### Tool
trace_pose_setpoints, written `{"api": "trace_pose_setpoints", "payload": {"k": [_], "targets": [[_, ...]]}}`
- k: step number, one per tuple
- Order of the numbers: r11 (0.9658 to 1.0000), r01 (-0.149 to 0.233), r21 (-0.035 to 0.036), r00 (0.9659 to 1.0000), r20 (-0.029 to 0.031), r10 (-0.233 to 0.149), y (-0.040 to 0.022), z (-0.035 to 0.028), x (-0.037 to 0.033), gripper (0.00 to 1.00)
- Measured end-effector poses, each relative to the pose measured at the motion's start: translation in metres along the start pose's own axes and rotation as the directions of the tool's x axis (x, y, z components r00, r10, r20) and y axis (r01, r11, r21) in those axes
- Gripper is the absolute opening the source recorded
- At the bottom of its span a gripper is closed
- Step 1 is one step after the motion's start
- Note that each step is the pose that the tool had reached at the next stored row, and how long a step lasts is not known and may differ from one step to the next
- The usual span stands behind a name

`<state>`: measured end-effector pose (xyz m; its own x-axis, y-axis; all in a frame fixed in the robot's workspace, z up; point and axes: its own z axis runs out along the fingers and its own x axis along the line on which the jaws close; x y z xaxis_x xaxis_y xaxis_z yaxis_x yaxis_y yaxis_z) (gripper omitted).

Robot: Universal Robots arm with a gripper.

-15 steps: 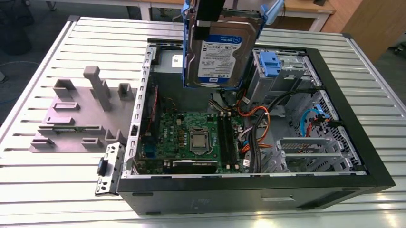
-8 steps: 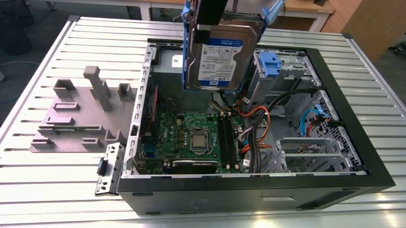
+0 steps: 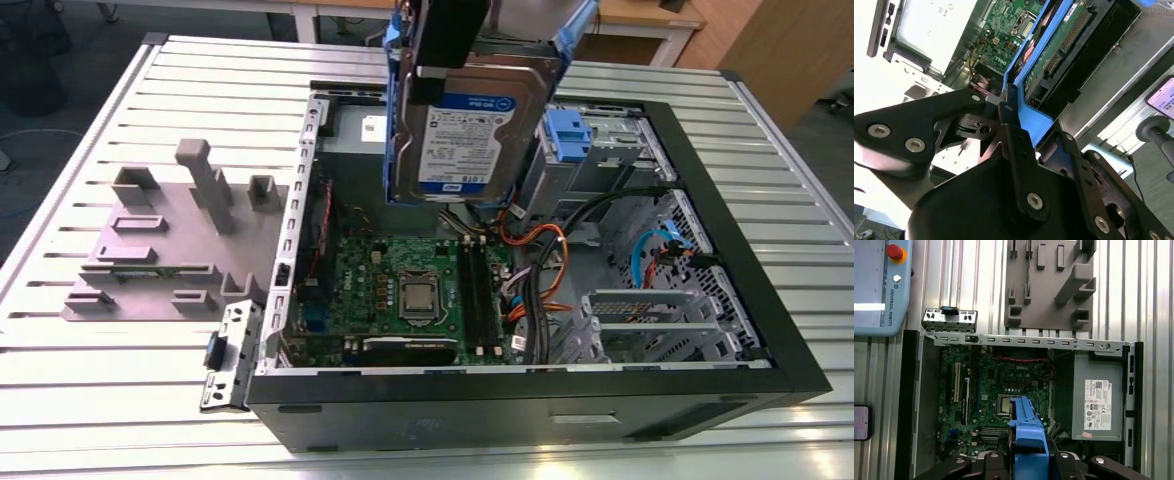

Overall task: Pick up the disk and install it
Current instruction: 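Insert the disk into the insertion slot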

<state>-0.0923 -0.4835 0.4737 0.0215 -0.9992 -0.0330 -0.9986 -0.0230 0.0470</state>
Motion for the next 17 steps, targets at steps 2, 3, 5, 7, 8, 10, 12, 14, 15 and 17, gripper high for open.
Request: {"api": "trace_pose_setpoints", "payload": {"k": [2,3,5,7,8,10,12,14,15,17], "targets": [[1.0,0.0,-0.0001,1.0,-0.0001,0.0,-0.0037,-0.0002,0.0008,0.37],[1.0,0.0,0.0,1.0,-0.0001,0.0,-0.0066,-0.0003,0.001,0.37],[1.0,0.0,-0.0003,1.0,-0.0001,0.0,-0.0138,-0.0006,0.0013,0.37],[1.0,0.0,-0.0005,1.0,-0.0001,0.0,-0.0202,-0.001,0.0016,0.37],[1.0,0.0,-0.0005,1.0,-0.0002,0.0,-0.0225,-0.0011,0.0018,0.37],[1.0,0.0,-0.0005,1.0,-0.0002,0.0,-0.0247,-0.0012,0.0025,0.37],[1.0,0.0,-0.0004,1.0,-0.0002,0.0,-0.0254,-0.0013,0.0038,0.37],[1.0,0.0,-0.0005,1.0,-0.0005,0.0,-0.0256,-0.0013,0.0055,0.37],[1.0,0.0,-0.0005,1.0,-0.0005,0.0,-0.0256,-0.0014,0.0068,0.37],[1.0,0.0,-0.0004,1.0,-0.0005,0.0,-0.0255,-0.0014,0.0103,0.37]]}}
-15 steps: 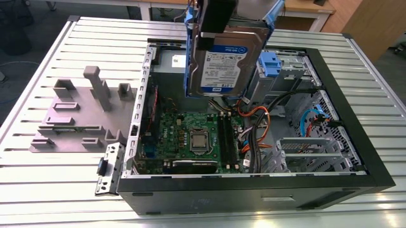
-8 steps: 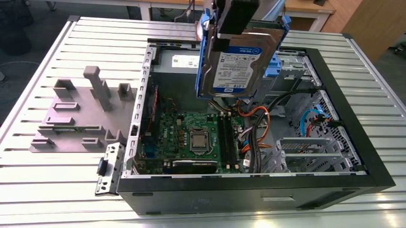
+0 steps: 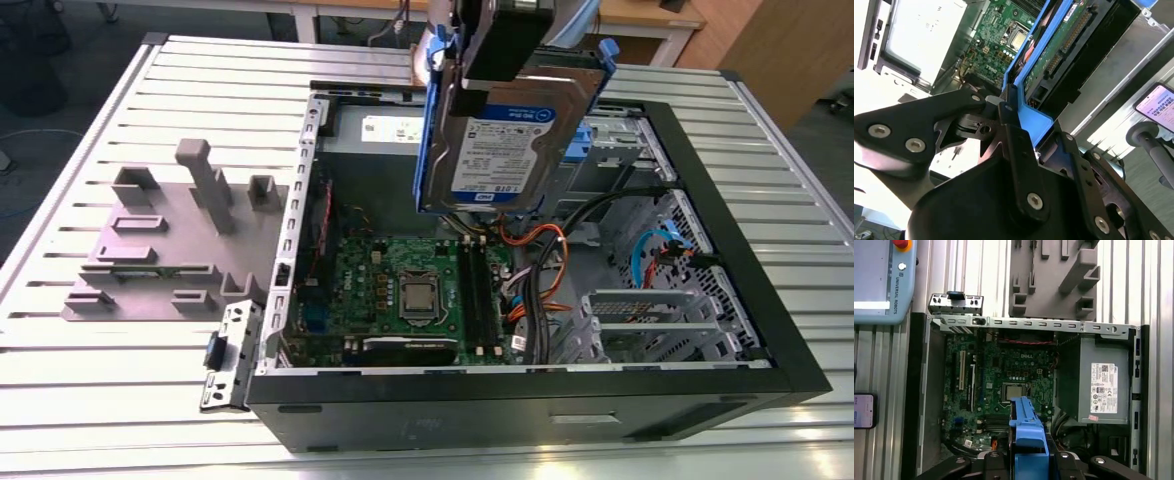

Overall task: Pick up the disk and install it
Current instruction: 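Insert the disk into the insertion slot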

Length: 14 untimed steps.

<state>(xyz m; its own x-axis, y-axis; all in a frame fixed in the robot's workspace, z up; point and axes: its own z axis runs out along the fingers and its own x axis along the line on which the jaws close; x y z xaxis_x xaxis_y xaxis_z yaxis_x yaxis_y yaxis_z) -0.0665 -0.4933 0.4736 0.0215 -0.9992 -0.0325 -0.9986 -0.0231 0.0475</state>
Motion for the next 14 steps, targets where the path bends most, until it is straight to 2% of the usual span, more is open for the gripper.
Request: {"api": "trace_pose_setpoints", "payload": {"k": [4,14], "targets": [[1.0,0.0,0.0,1.0,-0.0002,0.0,0.0001,-0.0001,0.0057,0.37],[1.0,0.0,-0.0001,1.0,-0.0004,0.0,0.0001,-0.0002,0.006,0.37]]}}
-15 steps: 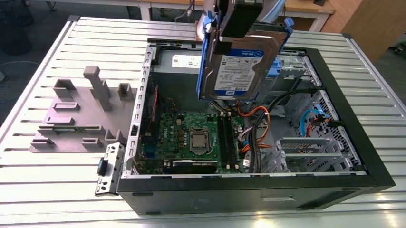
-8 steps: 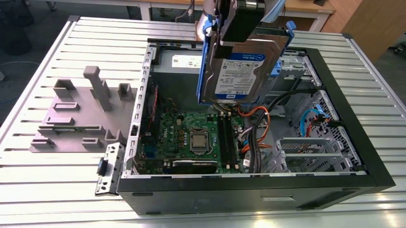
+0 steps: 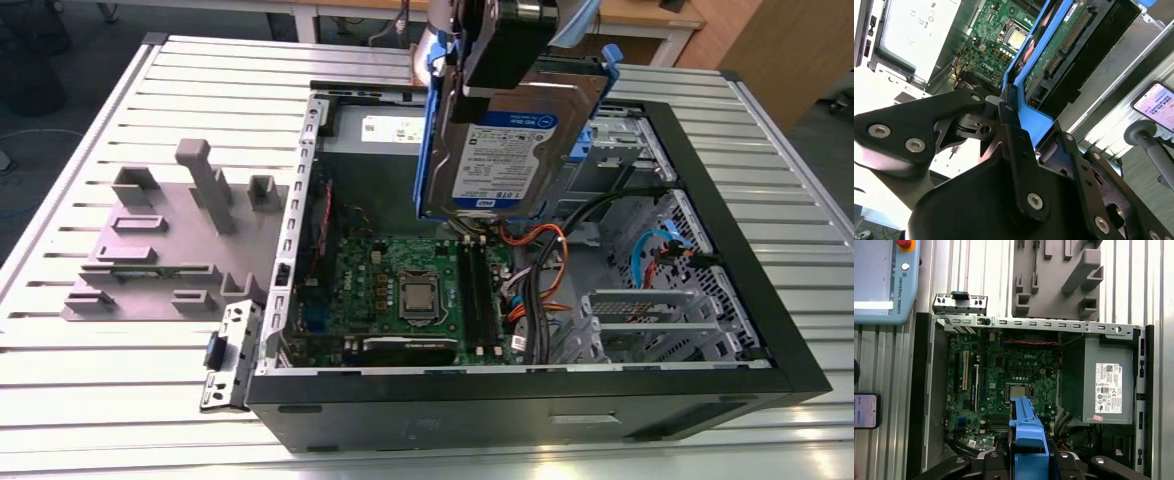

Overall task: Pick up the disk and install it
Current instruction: 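Insert the disk into the insertion slot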

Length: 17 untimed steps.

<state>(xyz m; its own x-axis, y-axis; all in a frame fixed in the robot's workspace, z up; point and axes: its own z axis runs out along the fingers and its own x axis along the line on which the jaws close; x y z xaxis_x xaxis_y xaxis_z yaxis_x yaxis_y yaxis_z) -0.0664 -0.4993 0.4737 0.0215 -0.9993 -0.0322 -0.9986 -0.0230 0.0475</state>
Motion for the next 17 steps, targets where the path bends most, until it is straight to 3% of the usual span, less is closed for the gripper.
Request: {"api": "trace_pose_setpoints", "payload": {"k": [5,11,17], "targets": [[1.0,0.0,0.0,1.0,0.0,0.0,-0.0012,0.0,0.0002,0.37],[1.0,0.0,0.0,1.0,0.0,0.0,-0.0106,-0.0005,0.0007,0.37],[1.0,0.0,0.0,1.0,-0.0003,0.0,-0.012,-0.0007,0.0065,0.37]]}}
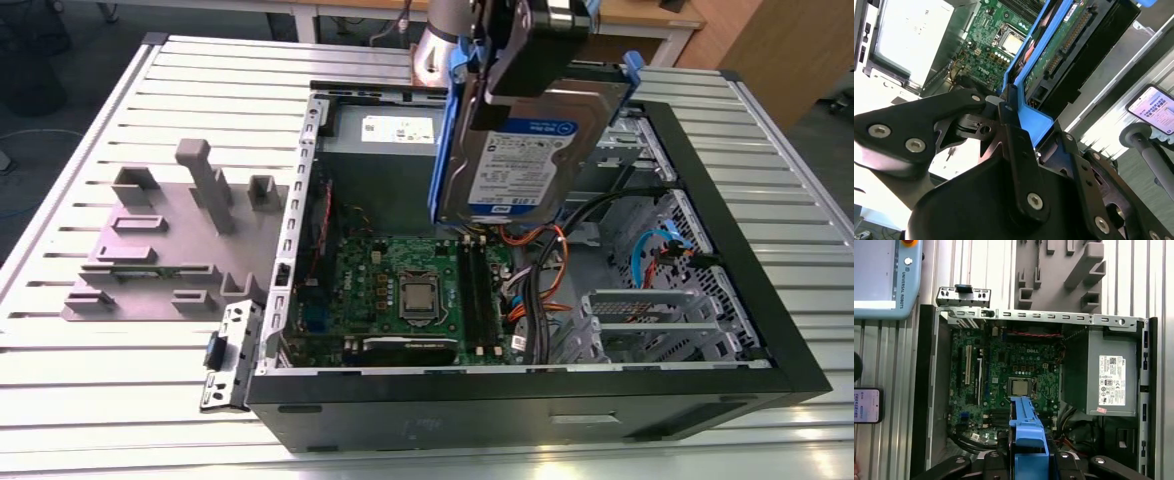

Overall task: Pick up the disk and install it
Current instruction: 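Insert the disk into the insertion slot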

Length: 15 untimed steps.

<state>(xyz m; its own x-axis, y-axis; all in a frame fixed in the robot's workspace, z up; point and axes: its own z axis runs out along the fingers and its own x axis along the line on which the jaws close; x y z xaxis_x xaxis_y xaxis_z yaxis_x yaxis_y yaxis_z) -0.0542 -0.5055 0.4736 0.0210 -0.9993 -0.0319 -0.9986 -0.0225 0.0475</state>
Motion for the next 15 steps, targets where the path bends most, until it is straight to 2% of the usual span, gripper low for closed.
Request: {"api": "trace_pose_setpoints", "payload": {"k": [5,8,15], "targets": [[1.0,-0.001,0.0,1.0,-0.0005,0.001,0.0,-0.0001,0.007,0.37],[1.0,-0.001,0.0,1.0,-0.0014,0.001,-0.0011,-0.0002,0.0087,0.37],[1.0,-0.006,0.0001,1.0,-0.0021,0.006,-0.0114,-0.0004,0.011,0.37]]}}
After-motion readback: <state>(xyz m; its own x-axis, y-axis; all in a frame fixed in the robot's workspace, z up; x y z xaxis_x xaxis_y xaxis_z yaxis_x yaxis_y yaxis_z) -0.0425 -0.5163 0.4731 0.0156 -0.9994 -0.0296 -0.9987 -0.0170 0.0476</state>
